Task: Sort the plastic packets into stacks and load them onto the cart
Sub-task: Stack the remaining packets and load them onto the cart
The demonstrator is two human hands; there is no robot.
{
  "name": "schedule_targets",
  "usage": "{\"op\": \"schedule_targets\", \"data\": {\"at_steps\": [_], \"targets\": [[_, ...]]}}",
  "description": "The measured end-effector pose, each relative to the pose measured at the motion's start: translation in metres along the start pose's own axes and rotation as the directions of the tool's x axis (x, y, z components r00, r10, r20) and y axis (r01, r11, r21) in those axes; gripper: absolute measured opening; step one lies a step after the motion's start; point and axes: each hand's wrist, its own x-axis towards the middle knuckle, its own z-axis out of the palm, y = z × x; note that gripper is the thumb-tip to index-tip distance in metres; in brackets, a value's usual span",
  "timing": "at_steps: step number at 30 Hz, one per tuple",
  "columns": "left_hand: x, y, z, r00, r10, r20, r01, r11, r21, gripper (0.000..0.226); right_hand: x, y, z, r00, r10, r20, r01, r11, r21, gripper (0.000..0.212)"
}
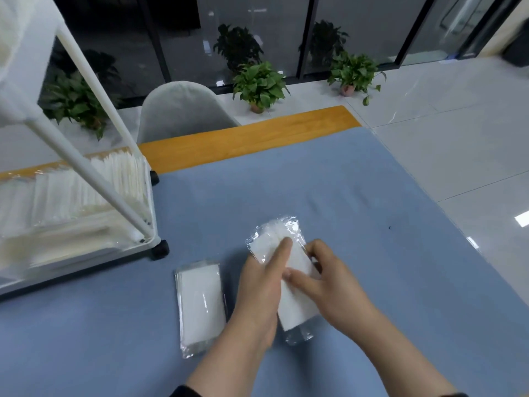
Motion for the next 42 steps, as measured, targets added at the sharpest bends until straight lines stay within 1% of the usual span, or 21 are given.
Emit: {"op": "schedule_targets", "data": {"at_steps": [2, 4, 6, 8, 10, 11, 13, 15, 17, 18, 20, 23, 27, 31, 33, 34, 36, 38, 39, 40, 42], "targets": [[0.003, -0.009, 0.006, 0.999, -0.002, -0.039, 0.000, 0.999, -0.042, 0.015, 0.001, 0.009, -0.007, 1.000, 0.003, 0.029, -0.004, 0.999, 0.044, 0.045], [0.006, -0.014, 0.012, 0.997, 0.019, -0.074, -0.029, 0.990, -0.134, 0.015, -0.001, 0.018, -0.018, 0.998, 0.026, 0.060, -0.034, 0.990, 0.137, 0.062], [0.005, -0.019, 0.019, 0.997, 0.048, -0.057, -0.057, 0.986, -0.160, 0.015, -0.003, 0.026, -0.027, 0.996, 0.007, 0.089, -0.028, 0.972, 0.234, 0.051], [0.005, -0.028, 0.024, 0.993, 0.097, -0.071, -0.104, 0.988, -0.116, 0.022, 0.001, 0.033, -0.035, 0.997, -0.037, 0.074, 0.020, 0.976, 0.215, 0.038], [0.007, -0.035, 0.023, 0.958, 0.201, -0.204, -0.221, 0.972, -0.076, 0.050, 0.009, 0.036, -0.047, 0.987, -0.139, 0.076, 0.137, 0.990, 0.038, 0.035], [0.012, -0.037, 0.017, 0.917, 0.271, -0.292, -0.295, 0.955, -0.041, 0.067, 0.016, 0.038, -0.055, 0.967, -0.239, 0.085, 0.249, 0.958, -0.142, 0.035], [0.022, -0.038, 0.006, 0.812, 0.415, -0.410, -0.427, 0.902, 0.067, 0.081, 0.029, 0.041, -0.068, 0.874, -0.446, 0.195, 0.481, 0.729, -0.487, 0.039], [0.026, -0.039, 0.002, 0.768, 0.538, -0.346, -0.485, 0.843, 0.233, 0.071, 0.040, 0.043, -0.070, 0.800, -0.510, 0.316, 0.585, 0.544, -0.601, 0.041], [0.029, -0.046, 0.008, 0.823, 0.512, -0.246, -0.427, 0.843, 0.327, 0.049, 0.048, 0.052, -0.065, 0.754, -0.547, 0.365, 0.638, 0.477, -0.604, 0.040], [0.031, -0.051, 0.012, 0.846, 0.481, -0.230, -0.392, 0.853, 0.345, 0.035, 0.051, 0.058, -0.063, 0.746, -0.556, 0.368, 0.649, 0.480, -0.591, 0.041], [0.033, -0.057, 0.014, 0.841, 0.474, -0.263, -0.364, 0.853, 0.374, 0.019, 0.055, 0.073, -0.064, 0.764, -0.574, 0.293, 0.630, 0.565, -0.533, 0.046], [0.033, -0.058, 0.014, 0.814, 0.504, -0.289, -0.401, 0.848, 0.348, 0.018, 0.052, 0.093, -0.068, 0.818, -0.561, 0.131, 0.561, 0.725, -0.400, 0.056], [0.037, -0.068, 0.024, 0.851, 0.470, -0.235, -0.361, 0.848, 0.389, 0.028, 0.049, 0.102, -0.058, 0.814, -0.565, 0.134, 0.574, 0.748, -0.333, 0.056], [0.037, -0.064, 0.025, 0.861, 0.451, -0.236, -0.326, 0.845, 0.424, 0.020, 0.051, 0.099, -0.064, 0.838, -0.516, 0.180, 0.542, 0.745, -0.388, 0.033], [0.027, -0.055, 0.023, 0.872, 0.433, -0.228, -0.324, 0.859, 0.396, 0.012, 0.044, 0.088, -0.067, 0.874, -0.473, 0.110, 0.476, 0.789, -0.388, 0.022], [0.021, -0.051, 0.020, 0.858, 0.448, -0.252, -0.339, 0.862, 0.376, 0.020, 0.038, 0.080, -0.066, 0.907, -0.417, 0.056, 0.411, 0.850, -0.329, 0.016], [0.007, -0.037, 0.012, 0.813, 0.454, -0.364, -0.339, 0.878, 0.337, 0.037, 0.025, 0.061, -0.058, 0.970, -0.242, -0.018, 0.241, 0.970, -0.046, 0.015], [-0.012, -0.023, 0.000, 0.839, 0.350, -0.416, -0.259, 0.930, 0.261, 0.052, 0.011, 0.038, -0.039, 0.995, -0.091, 0.038, 0.079, 0.966, 0.245, 0.014], [-0.021, -0.016, -0.005, 0.881, 0.282, -0.379, -0.204, 0.951, 0.232, 0.051, 0.004, 0.027, -0.027, 0.994, -0.052, 0.095, 0.017, 0.941, 0.337, 0.017], [-0.030, -0.010, -0.011, 0.919, 0.224, -0.325, -0.158, 0.963, 0.217, 0.042, -0.002, 0.018, -0.013, 0.987, -0.025, 0.156, -0.041, 0.915, 0.402, 0.019], [-0.044, 0.004, -0.028, 0.944, 0.153, -0.292, -0.093, 0.974, 0.208, 0.016, -0.013, 0.003, 0.018, 0.971, 0.020, 0.237, -0.121, 0.900, 0.419, 0.015]]}}
